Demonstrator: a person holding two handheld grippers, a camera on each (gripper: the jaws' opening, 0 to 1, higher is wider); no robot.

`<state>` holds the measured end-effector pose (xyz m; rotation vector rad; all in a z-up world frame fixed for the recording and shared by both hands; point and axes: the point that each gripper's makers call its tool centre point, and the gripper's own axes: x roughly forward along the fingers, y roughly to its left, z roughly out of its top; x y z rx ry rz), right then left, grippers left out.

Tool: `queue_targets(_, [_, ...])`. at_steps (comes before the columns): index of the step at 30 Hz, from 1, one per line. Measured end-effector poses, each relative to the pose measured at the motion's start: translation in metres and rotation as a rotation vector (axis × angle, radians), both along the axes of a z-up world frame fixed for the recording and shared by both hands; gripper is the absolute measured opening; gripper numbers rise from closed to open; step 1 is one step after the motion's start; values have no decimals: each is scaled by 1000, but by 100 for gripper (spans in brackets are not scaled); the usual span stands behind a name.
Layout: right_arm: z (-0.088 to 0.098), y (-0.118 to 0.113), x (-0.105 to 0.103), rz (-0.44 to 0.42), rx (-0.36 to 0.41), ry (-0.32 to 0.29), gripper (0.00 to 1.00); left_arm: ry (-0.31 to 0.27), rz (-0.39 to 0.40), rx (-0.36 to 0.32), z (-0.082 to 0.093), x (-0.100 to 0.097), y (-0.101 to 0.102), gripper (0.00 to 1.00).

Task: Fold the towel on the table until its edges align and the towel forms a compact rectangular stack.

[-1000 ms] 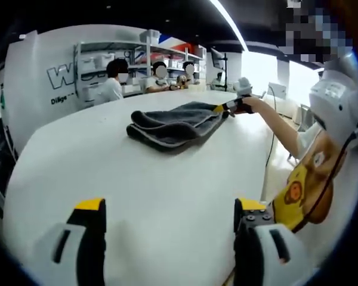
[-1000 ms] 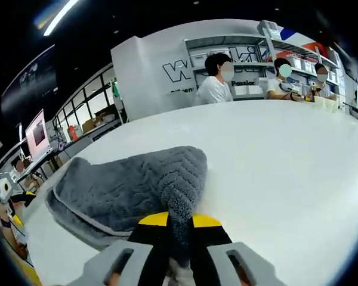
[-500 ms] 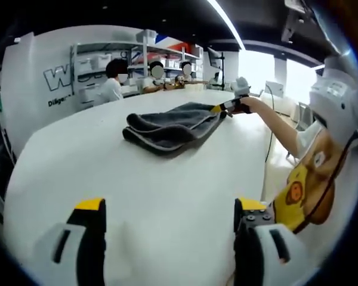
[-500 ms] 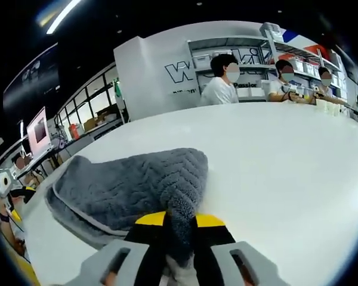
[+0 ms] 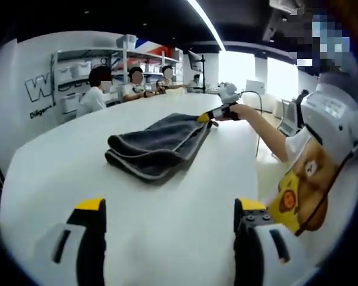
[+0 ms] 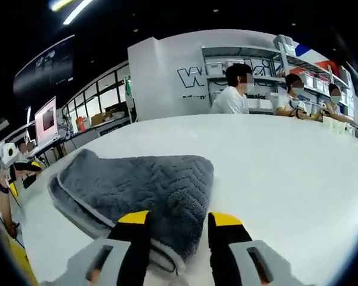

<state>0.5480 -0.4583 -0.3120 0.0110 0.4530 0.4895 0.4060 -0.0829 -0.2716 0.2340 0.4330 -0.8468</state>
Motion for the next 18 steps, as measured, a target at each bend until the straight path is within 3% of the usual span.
queue_targets(3, [4, 3, -6, 35, -19, -2, 51, 13, -8, 3, 0, 8, -4, 94])
queue_targets(8, [9, 15, -28, 168, -33, 39, 65, 38, -32, 34, -3, 17, -13, 94])
queue_targets(18, [9, 15, -53, 344, -164, 106, 79, 64, -56, 55, -2, 30, -23, 94])
